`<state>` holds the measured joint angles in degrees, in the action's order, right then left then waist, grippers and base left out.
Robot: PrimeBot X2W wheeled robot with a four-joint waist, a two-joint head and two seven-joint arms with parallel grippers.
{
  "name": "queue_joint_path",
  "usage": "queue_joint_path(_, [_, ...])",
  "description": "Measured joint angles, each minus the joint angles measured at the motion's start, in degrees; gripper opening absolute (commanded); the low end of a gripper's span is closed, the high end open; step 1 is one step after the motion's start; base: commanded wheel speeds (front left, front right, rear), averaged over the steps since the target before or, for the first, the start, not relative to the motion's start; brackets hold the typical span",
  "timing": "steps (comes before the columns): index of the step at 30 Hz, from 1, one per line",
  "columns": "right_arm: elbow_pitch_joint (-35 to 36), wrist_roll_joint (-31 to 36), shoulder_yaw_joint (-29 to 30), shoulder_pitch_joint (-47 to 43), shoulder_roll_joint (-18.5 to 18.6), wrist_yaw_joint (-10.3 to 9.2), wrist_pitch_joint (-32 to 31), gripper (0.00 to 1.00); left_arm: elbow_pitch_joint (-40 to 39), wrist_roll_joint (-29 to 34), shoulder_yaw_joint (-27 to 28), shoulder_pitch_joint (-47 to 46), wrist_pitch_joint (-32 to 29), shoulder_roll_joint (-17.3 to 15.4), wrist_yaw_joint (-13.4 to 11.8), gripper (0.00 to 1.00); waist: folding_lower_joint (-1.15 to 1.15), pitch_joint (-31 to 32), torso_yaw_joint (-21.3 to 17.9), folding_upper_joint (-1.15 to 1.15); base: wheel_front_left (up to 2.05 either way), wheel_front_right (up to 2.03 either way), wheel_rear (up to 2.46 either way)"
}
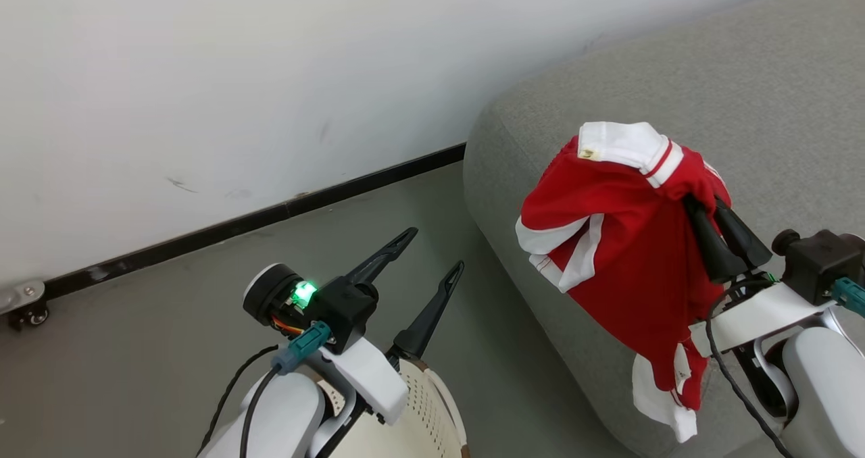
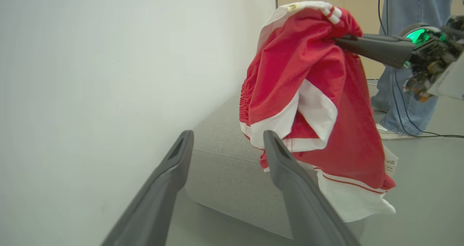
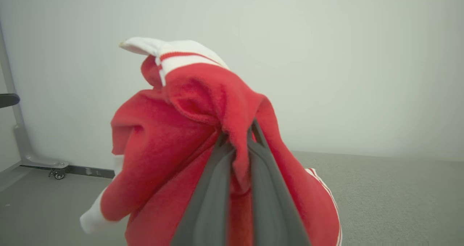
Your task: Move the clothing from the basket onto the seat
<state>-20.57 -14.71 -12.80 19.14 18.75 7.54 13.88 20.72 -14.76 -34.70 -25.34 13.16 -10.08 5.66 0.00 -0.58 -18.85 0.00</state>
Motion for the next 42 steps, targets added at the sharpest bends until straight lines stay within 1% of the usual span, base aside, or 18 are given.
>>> queue_joint_path(7, [1.60,0.01,1.69,-1.40,0.77,0.00,-0.11,0.00,-1.23,-1.04,-0.08,1.13,0.48,-0.13,0.24,1.00,0.00,0.07,-1.84,0.00,0.00,0.00,0.00])
queue_joint_path(22, [4.71,-0.52,5.35,-4.24,0.98,0.00,-1.47,0.00,-3.11,-1.76,-0.22,3.79,0.56,0.02,0.46,1.00,0.00,-0.50,-6.03,0.00,0.00,0.00,0.00])
queue_joint_path(29, [6.15,-1.23,6.92,-5.47,0.96,0.00,-2.15,0.00,-4.17,-1.70,-0.25,4.33,0.75,-0.20,0.34,1.00,0.00,-1.27,-8.12,0.00,0.00,0.00,0.00])
queue_joint_path(31, [6.31,-1.88,7.08,-5.63,0.93,0.00,-2.40,0.00,-4.45,-1.65,-0.20,4.43,0.76,-0.34,-0.10,1.00,0.00,-1.58,-8.53,0.00,0.00,0.00,0.00])
queue_joint_path(37, [6.10,-3.63,7.38,-5.14,1.03,0.00,-3.28,0.00,-5.63,-1.03,-0.02,4.63,1.00,-0.97,-0.42,1.00,0.00,-2.87,-9.33,0.00,0.00,0.00,0.00])
queue_joint_path(42, [5.41,-5.67,7.77,-1.77,1.74,0.00,-4.38,0.00,-6.62,-0.53,0.04,4.67,1.00,-1.97,-0.71,1.00,0.00,-4.21,-9.43,0.00,0.00,0.00,0.00])
